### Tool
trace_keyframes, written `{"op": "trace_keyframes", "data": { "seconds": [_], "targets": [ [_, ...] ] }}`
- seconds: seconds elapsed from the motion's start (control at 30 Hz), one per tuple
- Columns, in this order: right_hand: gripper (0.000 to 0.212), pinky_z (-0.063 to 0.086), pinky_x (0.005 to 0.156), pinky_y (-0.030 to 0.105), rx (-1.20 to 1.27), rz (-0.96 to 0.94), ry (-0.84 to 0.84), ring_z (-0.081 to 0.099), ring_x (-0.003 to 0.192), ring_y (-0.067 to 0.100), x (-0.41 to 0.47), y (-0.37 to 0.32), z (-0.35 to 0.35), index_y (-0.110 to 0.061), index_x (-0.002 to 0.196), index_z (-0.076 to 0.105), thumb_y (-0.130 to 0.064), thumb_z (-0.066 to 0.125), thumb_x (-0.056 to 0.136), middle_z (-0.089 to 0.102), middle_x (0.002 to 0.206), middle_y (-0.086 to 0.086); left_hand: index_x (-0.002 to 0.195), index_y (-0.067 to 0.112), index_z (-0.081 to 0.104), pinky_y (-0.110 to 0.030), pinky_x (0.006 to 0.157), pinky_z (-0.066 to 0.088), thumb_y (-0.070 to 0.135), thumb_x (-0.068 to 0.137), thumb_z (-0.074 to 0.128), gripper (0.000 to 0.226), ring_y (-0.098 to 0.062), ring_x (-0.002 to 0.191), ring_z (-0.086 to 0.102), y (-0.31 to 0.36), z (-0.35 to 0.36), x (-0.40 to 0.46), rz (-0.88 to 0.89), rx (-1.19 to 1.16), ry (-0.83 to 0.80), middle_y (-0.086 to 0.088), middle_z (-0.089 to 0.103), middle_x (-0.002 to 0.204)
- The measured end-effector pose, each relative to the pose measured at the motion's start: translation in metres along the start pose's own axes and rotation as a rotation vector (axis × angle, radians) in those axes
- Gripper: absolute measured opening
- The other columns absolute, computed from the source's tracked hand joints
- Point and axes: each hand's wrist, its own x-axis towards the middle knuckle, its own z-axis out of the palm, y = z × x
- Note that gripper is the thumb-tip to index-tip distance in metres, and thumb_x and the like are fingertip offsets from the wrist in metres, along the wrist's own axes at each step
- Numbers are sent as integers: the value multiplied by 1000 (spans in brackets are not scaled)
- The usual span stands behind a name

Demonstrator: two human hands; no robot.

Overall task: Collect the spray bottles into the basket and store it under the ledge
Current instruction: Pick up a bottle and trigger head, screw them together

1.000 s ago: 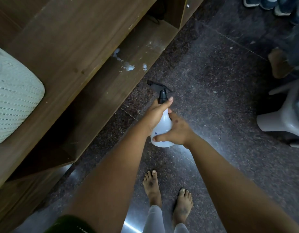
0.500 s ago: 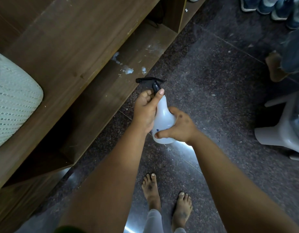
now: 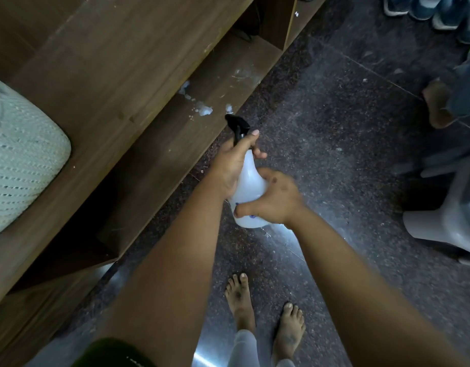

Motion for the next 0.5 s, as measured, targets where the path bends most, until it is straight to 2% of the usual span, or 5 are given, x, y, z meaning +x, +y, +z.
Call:
{"op": "trace_keyframes", "data": {
  "seconds": [0.13,0.23,0.3,0.37,0.5],
  "targets": [
    [60,59,82,43,485,-76,-415,69,92,26,1,11,-16,-13,98,70,-17,85,40,70,101,12,68,17,51,-29,79,43,22,85,59,20,-12,68,55,17,-20,-5,-122,-237,-493,3,51,68],
    [70,57,83,43,621,-112,-619,67,96,31,2,15,-21,-4,113,62,-10,80,46,69,103,17,80,16,59,-23,73,47,32,76,73,22,-12,76,53,18,-30,-7,-160,-309,-645,1,54,84],
    [70,57,82,42,634,-82,-602,67,94,27,2,15,-19,-4,113,61,-10,80,46,70,100,13,87,15,62,-23,68,48,32,81,69,20,-11,71,54,18,-29,-7,-173,-321,-559,-1,54,83],
    [64,58,84,45,531,-46,-480,69,89,22,3,16,-17,-8,108,65,-8,83,47,71,96,7,88,12,62,-23,69,50,24,88,60,12,-11,70,56,14,-28,-6,-77,-279,-386,-3,53,82],
    [45,59,75,40,259,39,-205,68,81,20,3,16,-10,-27,88,64,-13,87,52,69,86,-1,100,4,56,-32,94,52,5,100,42,14,-21,99,65,2,-29,-7,-9,-186,-210,-15,66,109]
  ]
}}
